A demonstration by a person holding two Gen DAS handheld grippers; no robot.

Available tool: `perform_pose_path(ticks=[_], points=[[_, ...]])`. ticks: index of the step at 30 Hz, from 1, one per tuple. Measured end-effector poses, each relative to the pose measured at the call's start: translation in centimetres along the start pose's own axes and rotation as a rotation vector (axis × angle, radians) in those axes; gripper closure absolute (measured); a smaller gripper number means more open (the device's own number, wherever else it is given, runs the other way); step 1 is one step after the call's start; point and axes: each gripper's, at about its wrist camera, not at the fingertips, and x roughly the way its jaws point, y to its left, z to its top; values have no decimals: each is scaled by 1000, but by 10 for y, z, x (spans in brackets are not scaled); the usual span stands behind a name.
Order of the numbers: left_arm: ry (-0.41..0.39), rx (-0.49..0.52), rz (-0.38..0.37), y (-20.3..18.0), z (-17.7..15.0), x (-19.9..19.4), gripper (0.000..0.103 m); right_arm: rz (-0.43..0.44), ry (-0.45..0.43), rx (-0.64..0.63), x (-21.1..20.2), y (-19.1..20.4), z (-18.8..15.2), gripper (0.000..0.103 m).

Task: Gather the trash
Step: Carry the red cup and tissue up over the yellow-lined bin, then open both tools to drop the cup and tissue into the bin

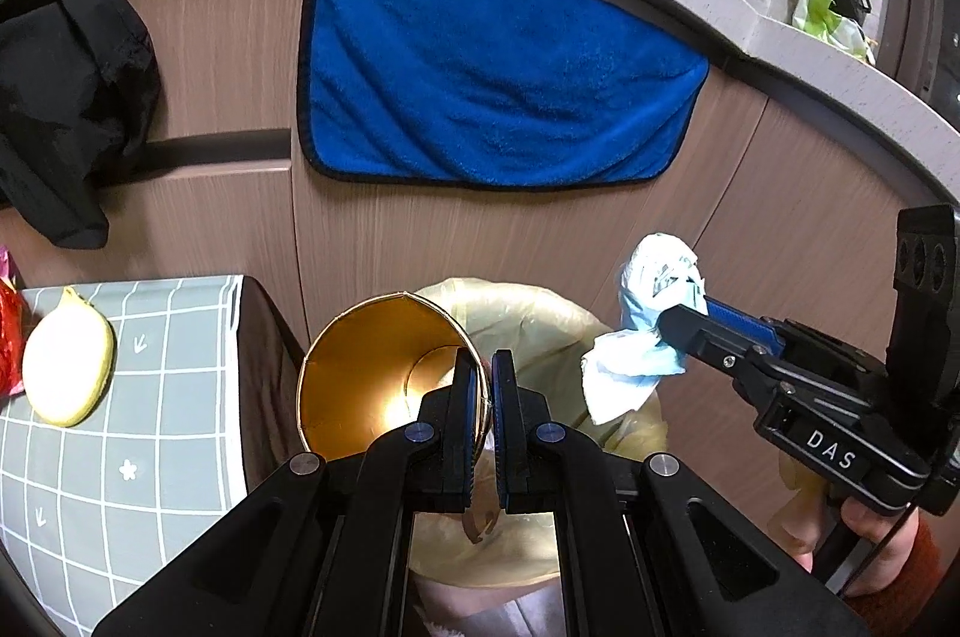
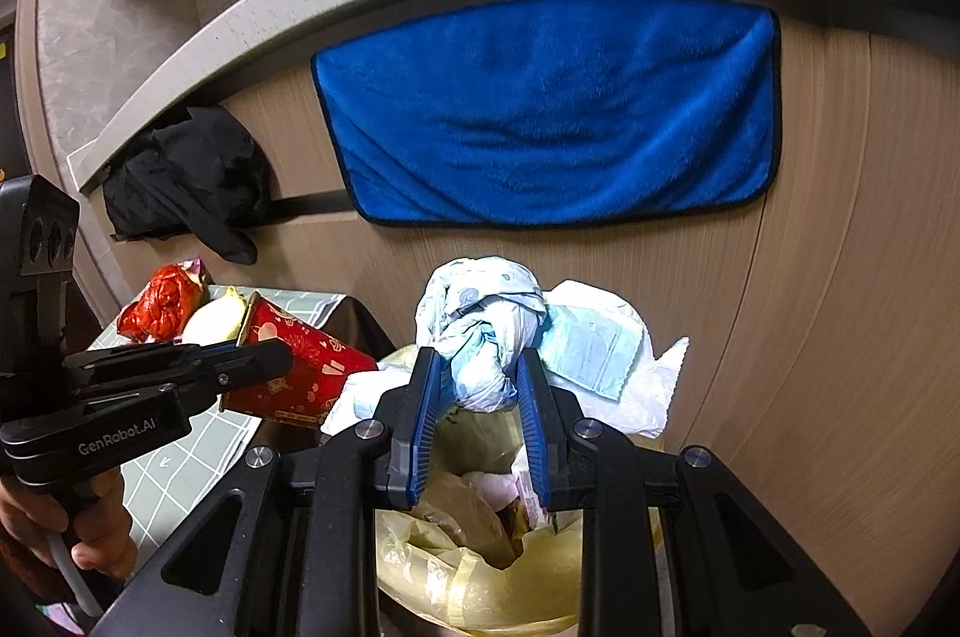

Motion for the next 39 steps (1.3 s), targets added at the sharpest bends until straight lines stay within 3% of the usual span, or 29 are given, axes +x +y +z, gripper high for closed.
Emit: perform_pose_path(ticks=[14,19,21,27,32,39], points=[[49,-42,-74,7,-11,26,98,-2,65,50,17,-13,-14,79],[70,-89,-104,12,-12,32,90,-7,87,80,21,-18,-16,76],[73,-91,-96,13,-12,33,79,-16,91,81,21,-19,-17,73],[83,-88,-80,13,-12,32,75,-33,94,92,19,-22,-18,72],[80,-86,-66,20,-10,16,75,-46,94,99,14,-19,-16,72],[-16,-41,26,45,2,-44,75,-19,44,60,-2,8,-1,72]])
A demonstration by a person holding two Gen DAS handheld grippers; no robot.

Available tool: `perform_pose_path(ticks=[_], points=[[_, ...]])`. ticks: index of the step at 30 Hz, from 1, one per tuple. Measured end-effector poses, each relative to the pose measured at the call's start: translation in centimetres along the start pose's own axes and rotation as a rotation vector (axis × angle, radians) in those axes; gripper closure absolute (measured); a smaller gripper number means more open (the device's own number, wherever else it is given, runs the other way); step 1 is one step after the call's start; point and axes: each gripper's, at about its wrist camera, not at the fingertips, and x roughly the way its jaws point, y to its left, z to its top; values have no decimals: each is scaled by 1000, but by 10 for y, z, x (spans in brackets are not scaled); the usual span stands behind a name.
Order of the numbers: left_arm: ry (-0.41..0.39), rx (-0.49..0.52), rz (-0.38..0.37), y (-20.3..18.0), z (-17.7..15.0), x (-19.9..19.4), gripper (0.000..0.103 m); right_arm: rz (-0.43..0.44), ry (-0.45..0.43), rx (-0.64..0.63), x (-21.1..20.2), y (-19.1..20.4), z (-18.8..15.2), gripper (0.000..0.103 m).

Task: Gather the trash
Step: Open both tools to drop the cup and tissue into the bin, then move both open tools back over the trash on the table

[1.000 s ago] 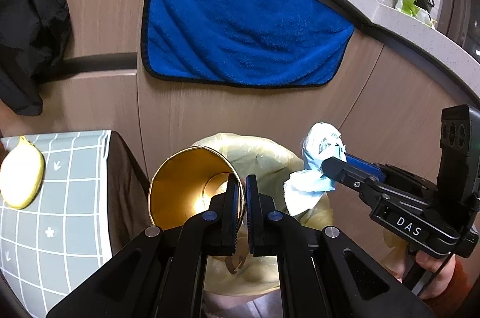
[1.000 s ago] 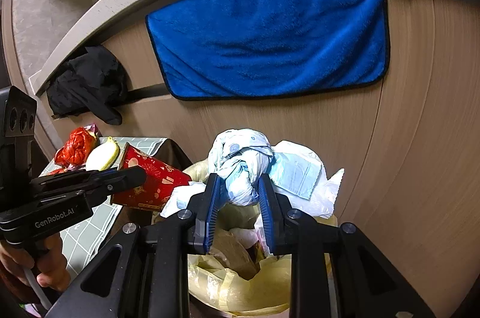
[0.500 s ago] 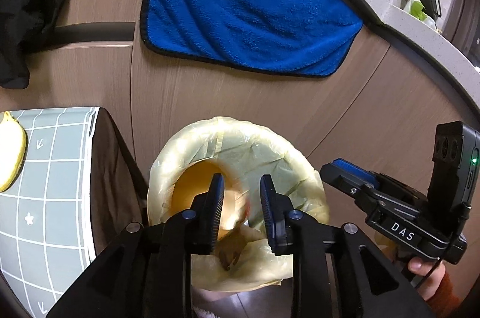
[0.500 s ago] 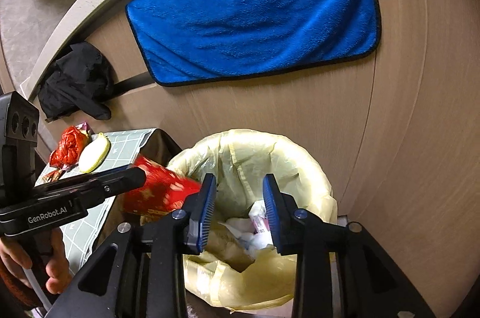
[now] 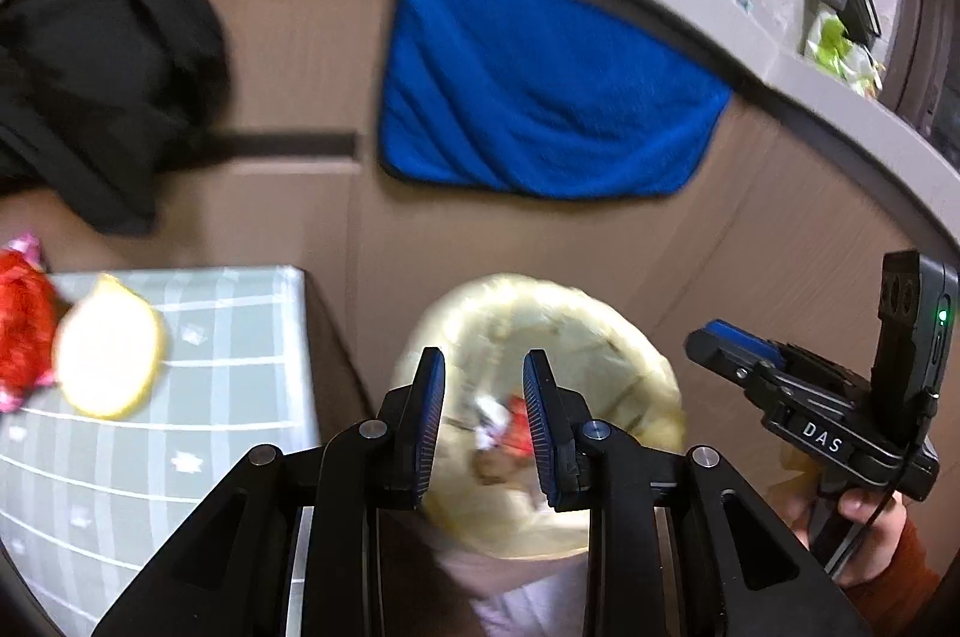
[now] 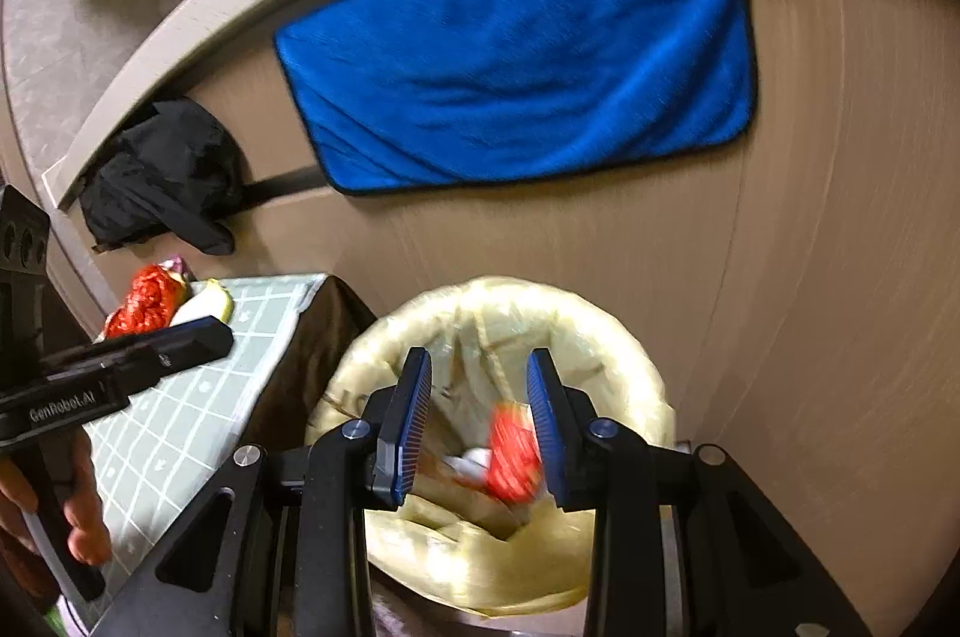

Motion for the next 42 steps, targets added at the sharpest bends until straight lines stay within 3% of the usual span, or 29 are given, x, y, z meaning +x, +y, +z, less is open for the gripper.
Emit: perform_pose_path(ticks=[14,22,33,42], points=[[-229,-112,269,111,2,-153,75,162,-63,-154,7,124,35,71],[-272,-216,371,187,-19,-201,74,225,-51,-200,30,193,48,71],[-217,-343,416,276,-56,-189,73,245,-24,-302,72,251,45,71],[-148,-369,351,330,-45,-129,71,264,20,-304,102,251,40,71]])
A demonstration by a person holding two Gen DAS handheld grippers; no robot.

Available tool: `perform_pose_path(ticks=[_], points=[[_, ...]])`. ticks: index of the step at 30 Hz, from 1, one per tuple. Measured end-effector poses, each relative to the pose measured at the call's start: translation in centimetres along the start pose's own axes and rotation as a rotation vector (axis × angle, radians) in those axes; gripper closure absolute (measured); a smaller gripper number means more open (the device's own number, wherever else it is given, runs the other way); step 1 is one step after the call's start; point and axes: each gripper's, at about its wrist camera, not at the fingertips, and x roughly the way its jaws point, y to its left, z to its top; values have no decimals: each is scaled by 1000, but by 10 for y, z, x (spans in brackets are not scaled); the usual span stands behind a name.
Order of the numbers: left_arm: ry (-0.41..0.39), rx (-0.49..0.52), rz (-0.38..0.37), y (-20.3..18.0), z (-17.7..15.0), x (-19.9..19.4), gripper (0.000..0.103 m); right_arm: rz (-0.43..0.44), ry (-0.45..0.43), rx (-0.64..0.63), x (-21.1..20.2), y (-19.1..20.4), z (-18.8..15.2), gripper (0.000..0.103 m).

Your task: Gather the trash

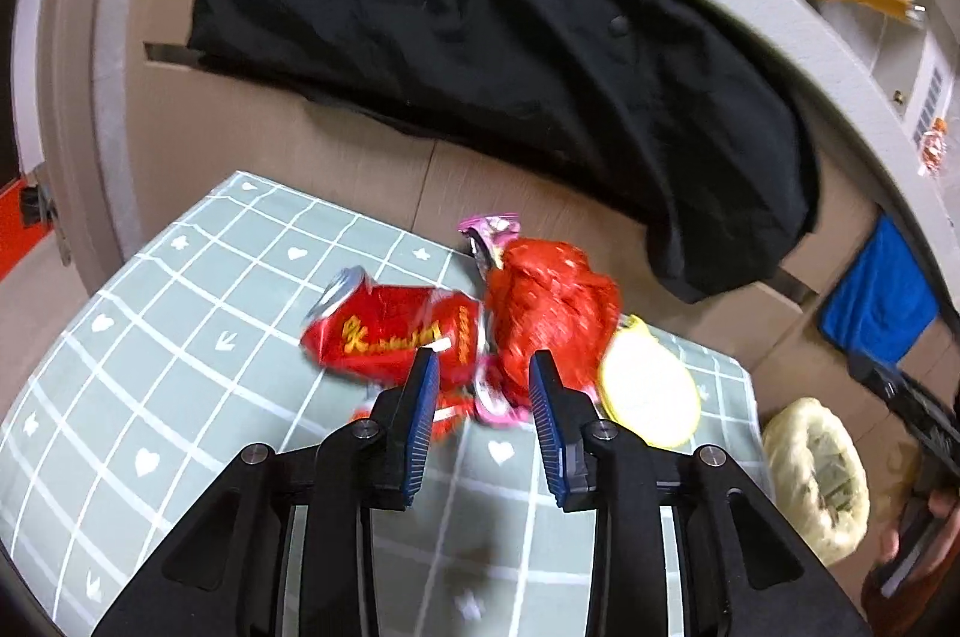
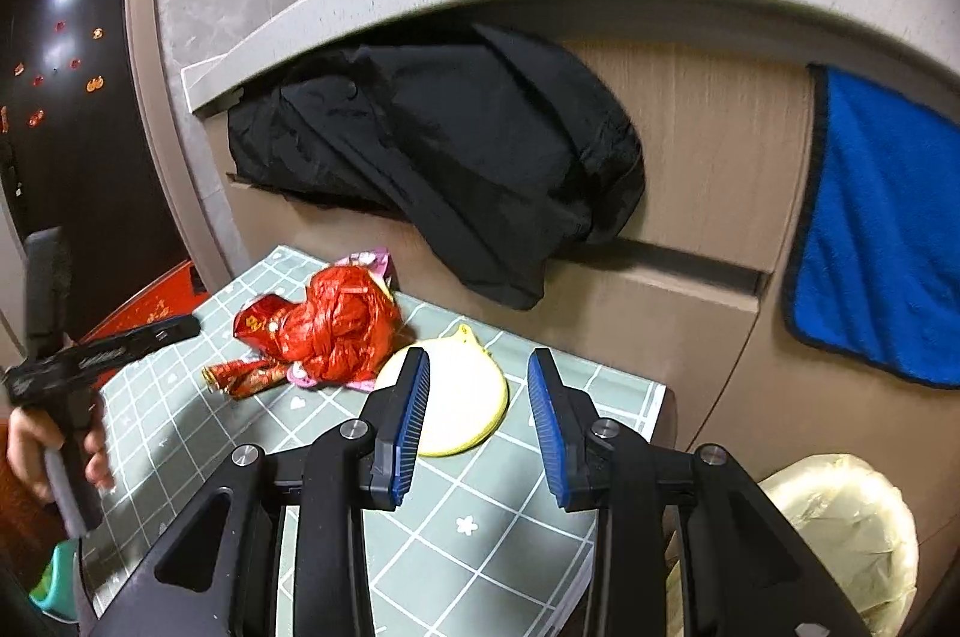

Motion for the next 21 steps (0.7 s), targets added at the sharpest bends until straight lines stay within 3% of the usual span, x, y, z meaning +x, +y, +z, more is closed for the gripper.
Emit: perform_pose_path(ticks=[5,9,11,16,17,18,19,21], points=[[-2,-54,63,18,40,49,70,7,43,5,14,-6,-11,71],[85,-144,-44,23,64,99,69,6,66,13,22,-12,-21,71],[109,-171,-96,19,69,117,63,8,76,14,24,-14,-26,71],[231,-288,-44,17,64,169,62,7,109,6,31,-18,-35,71],[253,-291,-30,16,60,175,66,9,117,7,33,-19,-36,71],[268,-282,-18,13,56,177,80,11,120,9,34,-20,-37,71],[276,-262,-19,8,52,176,85,15,123,10,35,-21,-38,71],[276,-204,-40,-4,41,167,87,23,118,3,34,-21,-40,71]])
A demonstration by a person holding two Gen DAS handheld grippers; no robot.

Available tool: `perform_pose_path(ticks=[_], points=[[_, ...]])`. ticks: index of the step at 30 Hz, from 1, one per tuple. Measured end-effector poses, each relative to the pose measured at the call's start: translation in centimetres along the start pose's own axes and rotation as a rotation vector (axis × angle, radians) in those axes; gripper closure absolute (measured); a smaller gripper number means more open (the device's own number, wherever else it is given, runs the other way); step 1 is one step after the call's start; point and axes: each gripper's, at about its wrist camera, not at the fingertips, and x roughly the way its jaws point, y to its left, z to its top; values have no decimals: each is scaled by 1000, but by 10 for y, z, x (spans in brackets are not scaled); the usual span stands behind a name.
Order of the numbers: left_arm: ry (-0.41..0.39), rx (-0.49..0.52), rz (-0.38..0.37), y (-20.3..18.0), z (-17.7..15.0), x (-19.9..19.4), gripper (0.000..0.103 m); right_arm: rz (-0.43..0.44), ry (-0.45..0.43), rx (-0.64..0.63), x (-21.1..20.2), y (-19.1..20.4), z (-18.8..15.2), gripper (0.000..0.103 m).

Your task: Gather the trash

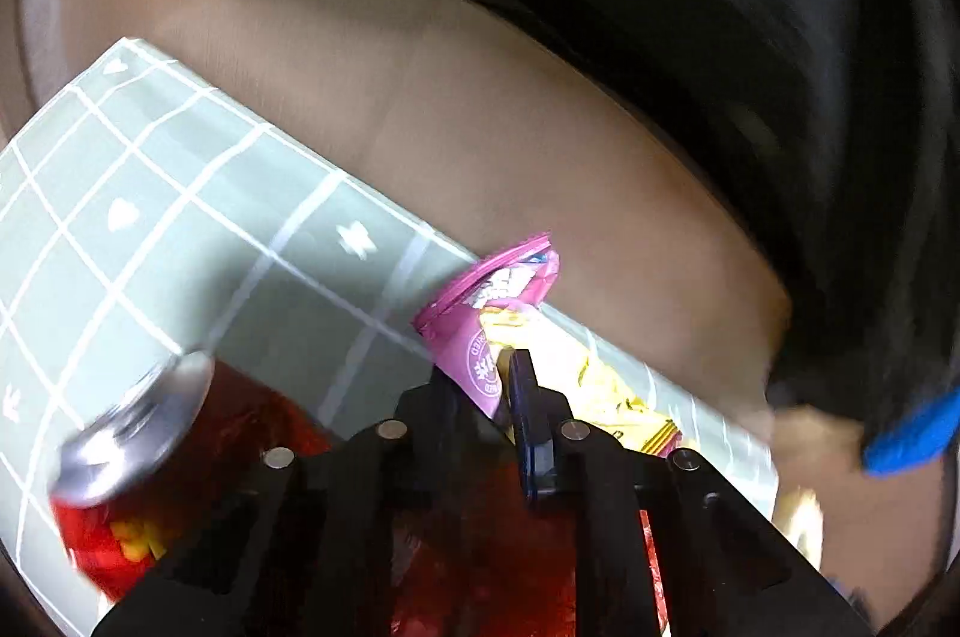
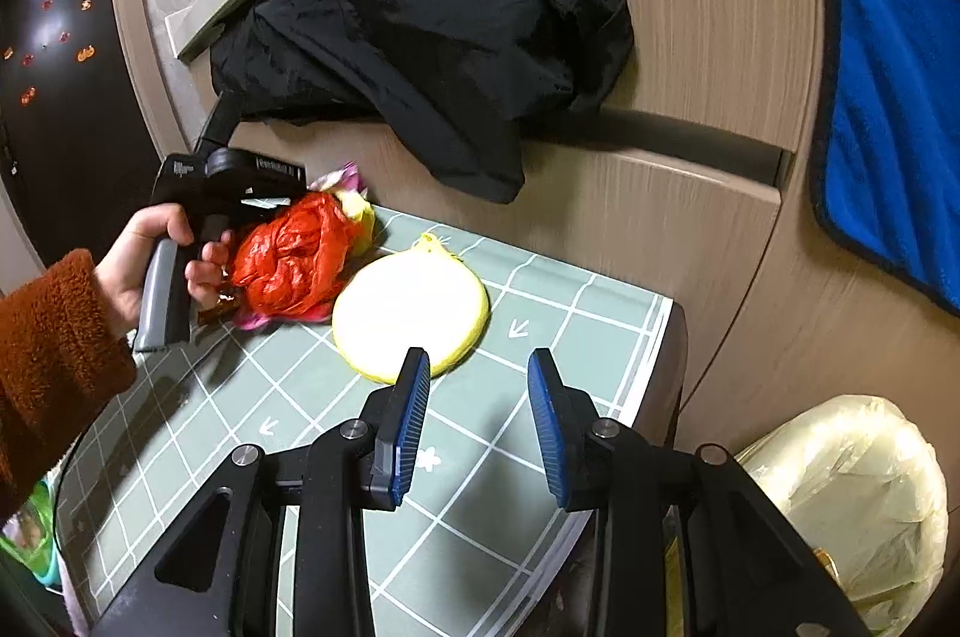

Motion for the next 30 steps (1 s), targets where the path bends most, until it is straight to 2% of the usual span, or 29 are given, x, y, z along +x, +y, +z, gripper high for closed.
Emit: perform_pose_path(ticks=[3,11,14,20,22,24,26,30], points=[[2,69,2,-16,-27,-16,90,2,-7,-19,-1,1,-2,71],[24,203,6,-53,-119,-68,92,89,20,15,6,8,-7,71],[24,208,-14,-50,-141,-88,93,125,46,19,9,15,-11,71],[-6,238,-58,-45,-162,-130,89,200,79,-51,9,49,-19,70],[-42,243,-57,-39,-164,-148,82,204,73,-83,6,60,-20,70],[-80,237,-46,-30,-163,-161,68,210,65,-102,4,70,-18,68],[-115,219,-16,-20,-164,-173,66,230,63,-112,4,78,-16,67],[-117,175,-1,0,-170,-182,66,306,81,-147,16,100,-15,64]])
